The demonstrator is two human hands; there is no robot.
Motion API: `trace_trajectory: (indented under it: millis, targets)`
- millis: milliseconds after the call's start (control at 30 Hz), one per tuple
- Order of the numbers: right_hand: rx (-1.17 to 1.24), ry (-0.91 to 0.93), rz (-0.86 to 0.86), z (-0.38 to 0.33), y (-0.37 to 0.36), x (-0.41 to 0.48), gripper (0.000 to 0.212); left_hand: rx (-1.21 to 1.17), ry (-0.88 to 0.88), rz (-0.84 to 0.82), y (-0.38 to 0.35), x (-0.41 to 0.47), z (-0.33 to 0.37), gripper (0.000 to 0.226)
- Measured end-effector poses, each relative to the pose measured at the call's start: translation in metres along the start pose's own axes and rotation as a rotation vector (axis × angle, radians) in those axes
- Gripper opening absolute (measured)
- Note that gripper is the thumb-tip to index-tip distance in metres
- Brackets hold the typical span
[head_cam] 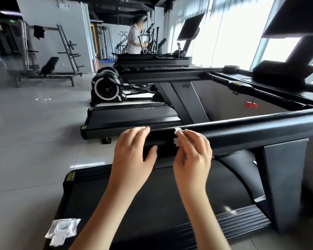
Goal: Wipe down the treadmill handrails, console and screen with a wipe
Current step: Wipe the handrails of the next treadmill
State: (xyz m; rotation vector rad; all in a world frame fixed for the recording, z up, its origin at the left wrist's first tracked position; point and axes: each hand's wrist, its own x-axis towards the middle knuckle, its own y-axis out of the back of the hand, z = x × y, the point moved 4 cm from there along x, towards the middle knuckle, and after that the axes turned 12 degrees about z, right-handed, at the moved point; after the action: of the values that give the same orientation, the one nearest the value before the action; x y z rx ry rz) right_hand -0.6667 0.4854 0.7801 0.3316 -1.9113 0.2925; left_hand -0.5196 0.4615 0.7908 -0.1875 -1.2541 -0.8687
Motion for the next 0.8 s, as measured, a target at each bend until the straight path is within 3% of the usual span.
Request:
trace_trajectory:
  millis: [100, 200, 400, 533, 600, 733, 800]
  targets:
    - [-0.077, -0.033, 0.078, 0.015, 0.003, 0.006, 0.027, 0.006, -0.014, -0.009, 0.000, 0.000, -0.001, 0.047]
    - [-0.029, -0.252, 0.207, 0.032, 0.014, 0.003, 0.021, 0.003, -0.015, -0.007, 0.000, -0.001, -0.001, 0.046]
    - [0.115, -0.218, 0.091, 0.016, 0.006, -0.031, 0.010, 0.013, -0.012, -0.002, 0.000, -0.003, 0.000, 0.047]
    - [0.035, -0.368, 0.208, 0.040, 0.012, -0.028, 0.010, 0.005, -0.006, -0.001, -0.001, -0.002, 0.000, 0.047]
    - [0.037, -0.339, 0.218, 0.028, 0.013, -0.039, 0.011, 0.004, -0.001, 0.008, -0.001, -0.003, 0.001, 0.047]
    - [0.147, -0.191, 0.073, 0.002, 0.006, -0.050, 0.017, -0.002, -0.005, 0.011, -0.001, -0.003, 0.001, 0.046]
    - [0.150, -0.195, 0.105, 0.009, 0.005, -0.039, 0.013, -0.011, -0.001, 0.007, -0.001, -0.003, 0.000, 0.047]
